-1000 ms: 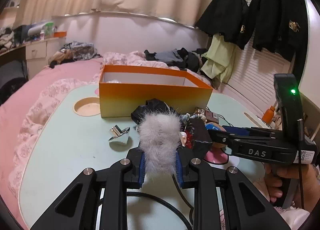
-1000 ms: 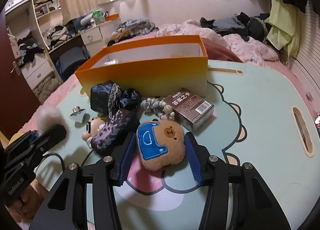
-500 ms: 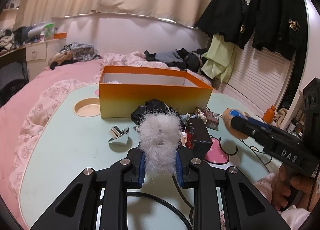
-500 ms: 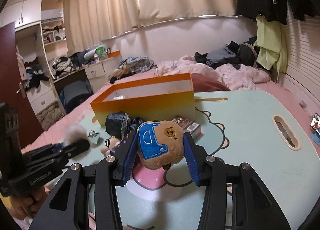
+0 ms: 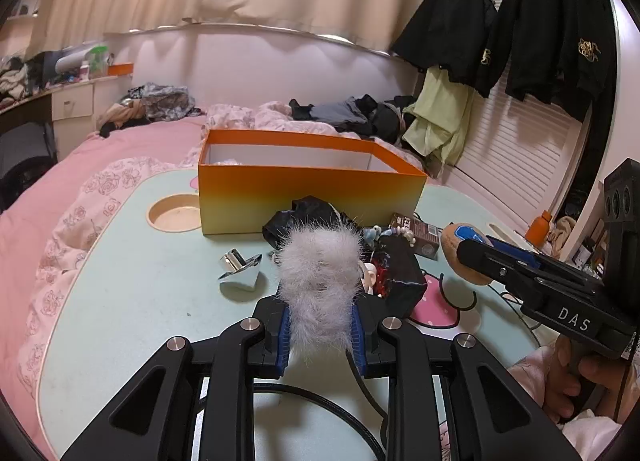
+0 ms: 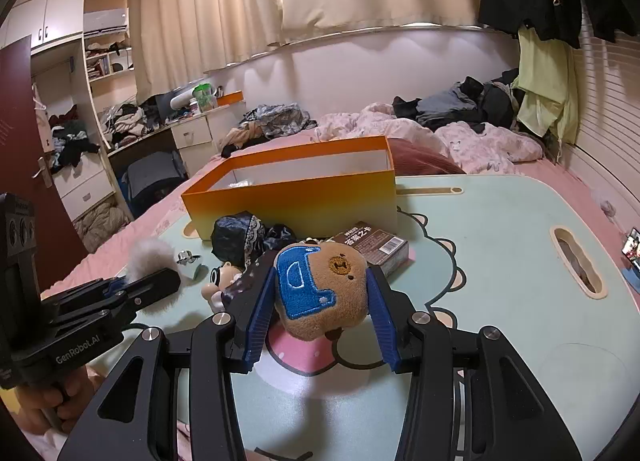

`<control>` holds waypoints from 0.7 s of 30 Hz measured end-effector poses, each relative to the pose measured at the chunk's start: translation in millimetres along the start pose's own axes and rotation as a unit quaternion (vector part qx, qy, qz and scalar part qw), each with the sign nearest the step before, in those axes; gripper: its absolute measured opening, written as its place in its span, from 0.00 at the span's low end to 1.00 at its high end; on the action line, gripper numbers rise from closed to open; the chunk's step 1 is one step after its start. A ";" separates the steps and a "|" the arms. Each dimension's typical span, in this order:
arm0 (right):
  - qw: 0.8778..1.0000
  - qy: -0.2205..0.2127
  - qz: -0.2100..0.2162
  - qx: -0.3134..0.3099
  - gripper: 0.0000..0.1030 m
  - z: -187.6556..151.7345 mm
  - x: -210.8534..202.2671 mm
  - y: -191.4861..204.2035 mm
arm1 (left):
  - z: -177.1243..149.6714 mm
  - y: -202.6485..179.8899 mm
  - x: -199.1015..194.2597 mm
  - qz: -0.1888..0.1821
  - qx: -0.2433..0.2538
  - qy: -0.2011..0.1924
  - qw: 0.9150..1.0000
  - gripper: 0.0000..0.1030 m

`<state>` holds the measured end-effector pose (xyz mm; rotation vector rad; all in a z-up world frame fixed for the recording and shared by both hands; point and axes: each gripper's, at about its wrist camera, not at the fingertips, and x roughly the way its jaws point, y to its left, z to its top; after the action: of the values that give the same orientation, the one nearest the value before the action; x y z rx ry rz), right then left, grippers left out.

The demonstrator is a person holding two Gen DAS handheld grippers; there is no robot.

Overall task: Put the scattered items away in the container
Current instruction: 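Carry both items into the orange box and open both grippers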

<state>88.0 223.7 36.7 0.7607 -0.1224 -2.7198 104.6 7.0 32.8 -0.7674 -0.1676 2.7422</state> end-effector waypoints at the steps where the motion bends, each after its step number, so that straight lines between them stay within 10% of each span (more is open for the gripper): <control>1: 1.000 0.001 0.000 0.000 0.45 -0.1 0.3 -0.5 | 0.0 -0.1 0.0 0.000 0.000 0.000 1.000 0.22; 21: 1.000 -0.010 0.006 -0.009 0.45 38.7 4.2 -5.4 | 68.2 20.1 7.6 0.042 0.018 0.000 0.999 0.22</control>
<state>63.1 227.4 66.8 0.7265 -0.1072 -2.7136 57.8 -12.1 83.4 -0.7821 -0.0886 2.8156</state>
